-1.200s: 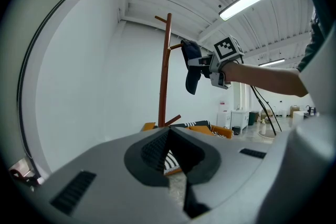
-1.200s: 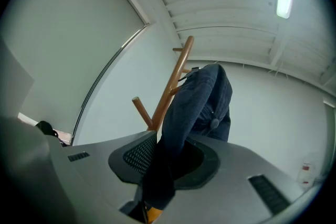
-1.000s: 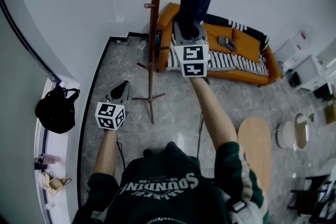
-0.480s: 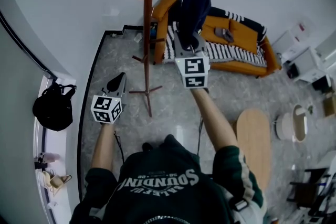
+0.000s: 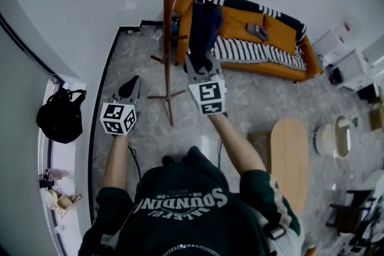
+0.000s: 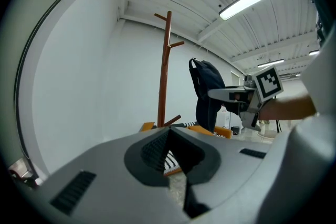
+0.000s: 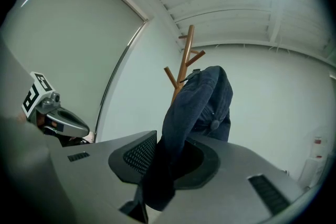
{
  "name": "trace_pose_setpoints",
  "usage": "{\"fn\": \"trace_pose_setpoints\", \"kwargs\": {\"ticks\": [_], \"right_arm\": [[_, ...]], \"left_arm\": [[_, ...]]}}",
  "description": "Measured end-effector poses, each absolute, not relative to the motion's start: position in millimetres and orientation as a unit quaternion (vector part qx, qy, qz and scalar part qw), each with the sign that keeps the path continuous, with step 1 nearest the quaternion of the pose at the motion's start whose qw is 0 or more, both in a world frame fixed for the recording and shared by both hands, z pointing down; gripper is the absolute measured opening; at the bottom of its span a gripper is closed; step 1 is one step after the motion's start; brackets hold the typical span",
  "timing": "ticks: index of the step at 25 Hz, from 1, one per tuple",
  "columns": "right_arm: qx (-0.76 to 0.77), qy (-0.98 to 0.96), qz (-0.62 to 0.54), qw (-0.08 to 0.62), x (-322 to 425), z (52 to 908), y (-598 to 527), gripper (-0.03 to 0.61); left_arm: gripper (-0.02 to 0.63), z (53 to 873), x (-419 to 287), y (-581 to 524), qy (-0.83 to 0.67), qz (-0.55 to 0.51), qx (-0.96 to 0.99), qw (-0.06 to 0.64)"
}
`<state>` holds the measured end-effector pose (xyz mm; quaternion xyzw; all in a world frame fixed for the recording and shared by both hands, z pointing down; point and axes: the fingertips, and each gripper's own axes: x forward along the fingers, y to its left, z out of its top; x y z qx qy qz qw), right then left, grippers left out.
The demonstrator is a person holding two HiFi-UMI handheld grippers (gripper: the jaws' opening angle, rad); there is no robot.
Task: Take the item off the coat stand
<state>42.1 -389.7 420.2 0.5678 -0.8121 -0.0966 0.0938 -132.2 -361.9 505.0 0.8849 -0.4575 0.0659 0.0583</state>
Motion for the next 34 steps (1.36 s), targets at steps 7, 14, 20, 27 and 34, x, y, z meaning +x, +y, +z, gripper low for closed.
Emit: {"fn": "trace_pose_setpoints", "kwargs": {"ticks": [7,14,20,27,34], "right_arm": [[0.546,-0.830,-0.070,0.090,26.3,455.4,-367.8,0.095],[0.514,-0.849,-0.049,0.115,18.8,490.6,-352.5,0.093],[0.508,-0.852,-0.054,0.111,15.3,495.8,-348.2,0.094],[0.506,-0.853,-0.055,0.118,14.6,492.6,-345.2,0.093],[0.509,-0.851,-0.063,0.114,17.4,498.3,-343.2,0.093]], "left_arm": [[0.002,510.0,-139.9,-357.5,-0.464,0.070,0.881,0.062],[0.002,517.7,-149.1,-353.5,-0.471,0.076,0.876,0.069],[0.002,520.9,-150.1,-352.2,-0.473,0.076,0.875,0.071],[0.002,518.2,-151.6,-351.1,-0.473,0.075,0.875,0.071],[0.002,524.3,-152.6,-346.5,-0.473,0.075,0.875,0.074]]}}
